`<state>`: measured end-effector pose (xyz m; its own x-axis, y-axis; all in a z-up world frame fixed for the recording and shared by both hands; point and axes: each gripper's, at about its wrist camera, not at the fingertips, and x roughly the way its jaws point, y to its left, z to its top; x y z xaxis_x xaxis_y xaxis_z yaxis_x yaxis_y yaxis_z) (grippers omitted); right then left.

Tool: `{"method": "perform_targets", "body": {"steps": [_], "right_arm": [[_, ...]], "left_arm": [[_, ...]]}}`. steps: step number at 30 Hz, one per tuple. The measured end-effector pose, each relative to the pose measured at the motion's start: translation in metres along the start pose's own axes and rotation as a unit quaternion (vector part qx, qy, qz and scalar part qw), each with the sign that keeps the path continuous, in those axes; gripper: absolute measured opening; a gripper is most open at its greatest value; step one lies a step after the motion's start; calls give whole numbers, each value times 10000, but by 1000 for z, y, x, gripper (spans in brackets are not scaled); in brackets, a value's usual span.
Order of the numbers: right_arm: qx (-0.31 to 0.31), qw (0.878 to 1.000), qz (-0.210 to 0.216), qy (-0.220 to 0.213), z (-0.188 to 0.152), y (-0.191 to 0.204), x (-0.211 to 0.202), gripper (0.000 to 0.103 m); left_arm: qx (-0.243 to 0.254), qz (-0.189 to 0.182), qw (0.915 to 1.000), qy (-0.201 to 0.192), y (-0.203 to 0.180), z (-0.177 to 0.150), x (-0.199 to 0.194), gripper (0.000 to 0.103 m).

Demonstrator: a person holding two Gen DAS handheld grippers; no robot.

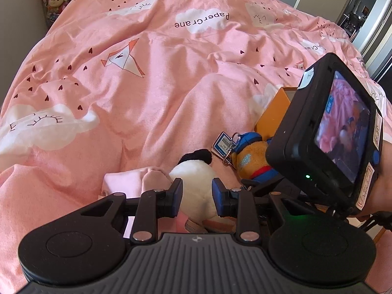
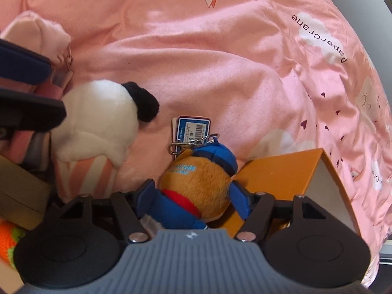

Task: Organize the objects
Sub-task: 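Grasp the brown sailor bear with the right tool and lift it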

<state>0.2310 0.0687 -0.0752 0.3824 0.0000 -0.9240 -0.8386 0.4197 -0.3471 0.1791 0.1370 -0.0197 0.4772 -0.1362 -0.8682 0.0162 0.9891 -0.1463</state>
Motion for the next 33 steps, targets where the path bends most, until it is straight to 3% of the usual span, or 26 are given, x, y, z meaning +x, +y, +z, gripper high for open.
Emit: {"method": "perform_targets", "body": {"steps": [5,7,11,14,19,28,31,33], "right_arm": [[-289,9994,-196,32,-2,5,6,68],[-336,9988,-343,-60,-3,6,7,58],[-270,9990,-214,-297,-10,0,-3,46],[-168,9987,-12,-481,-17,-5,-16,45],[143,9945,230,-1008,-34,-15,-52,45],[753,9749,12,-2097,-74,-55,-132,45],[938,9711,-77,-2195,-93,-70,-144,45],[1093,9702,-119,-2159,-106,-80,-142,46]], "left_arm": [[26,0,10000,55,1,-4,5,34],[46,8,10000,72,-1,-6,6,34],[59,51,9999,127,-4,-6,6,35],[-45,64,9998,173,-5,-4,6,40],[-234,79,9994,245,-11,1,7,60],[-566,383,9950,730,-25,14,33,62],[-662,533,9919,941,-28,17,50,62],[-658,684,9898,1059,-32,20,60,70]]}}
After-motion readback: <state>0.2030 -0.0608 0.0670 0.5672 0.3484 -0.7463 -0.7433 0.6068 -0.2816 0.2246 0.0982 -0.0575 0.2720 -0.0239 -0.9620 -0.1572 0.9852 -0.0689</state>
